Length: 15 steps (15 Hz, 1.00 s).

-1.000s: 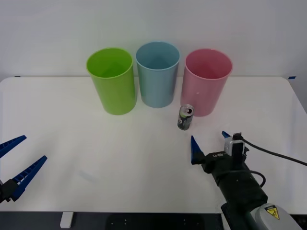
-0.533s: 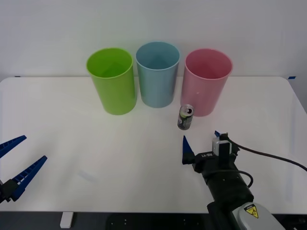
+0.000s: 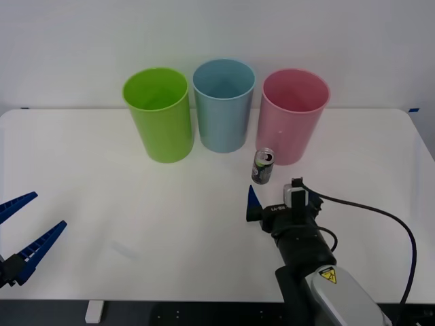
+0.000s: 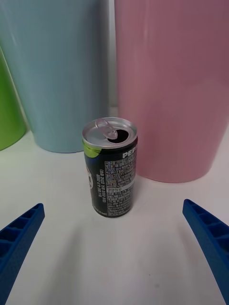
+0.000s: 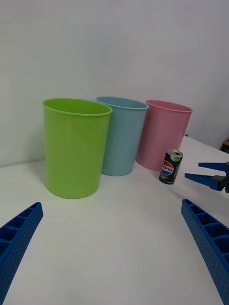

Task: Grasp the object on the table and drop it into the matching bin: aluminum can to the light blue bin, PET bottle to the pink bin.

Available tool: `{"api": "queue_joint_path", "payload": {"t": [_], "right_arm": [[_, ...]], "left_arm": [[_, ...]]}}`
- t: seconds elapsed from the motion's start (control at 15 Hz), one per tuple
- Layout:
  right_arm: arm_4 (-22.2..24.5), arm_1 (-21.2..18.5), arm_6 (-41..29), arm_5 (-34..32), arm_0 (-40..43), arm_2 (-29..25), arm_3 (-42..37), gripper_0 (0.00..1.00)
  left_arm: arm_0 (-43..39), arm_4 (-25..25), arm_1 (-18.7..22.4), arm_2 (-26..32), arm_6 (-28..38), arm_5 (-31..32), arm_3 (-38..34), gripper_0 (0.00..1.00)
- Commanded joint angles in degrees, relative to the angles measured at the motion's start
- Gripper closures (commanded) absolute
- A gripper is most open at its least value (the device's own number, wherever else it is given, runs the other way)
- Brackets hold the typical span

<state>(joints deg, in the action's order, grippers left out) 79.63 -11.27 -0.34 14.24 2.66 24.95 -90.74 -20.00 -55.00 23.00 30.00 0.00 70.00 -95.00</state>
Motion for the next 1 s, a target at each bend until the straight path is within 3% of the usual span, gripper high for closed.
{"api": "queue_joint_path", "payload": {"t": [0.07, 1.0], "right_arm": [[-0.1, 0.6, 0.0, 0.0, -1.9, -0.2, 2.2, 0.0], [-2.3, 4.0, 0.1, 0.0, -14.7, -1.8, 17.1, 0.0]], "left_arm": [[0.0, 0.0, 0.0, 0.0, 0.0, 0.0, 0.0, 0.0], [0.0, 0.0, 0.0, 0.0, 0.0, 0.0, 0.0, 0.0]]}}
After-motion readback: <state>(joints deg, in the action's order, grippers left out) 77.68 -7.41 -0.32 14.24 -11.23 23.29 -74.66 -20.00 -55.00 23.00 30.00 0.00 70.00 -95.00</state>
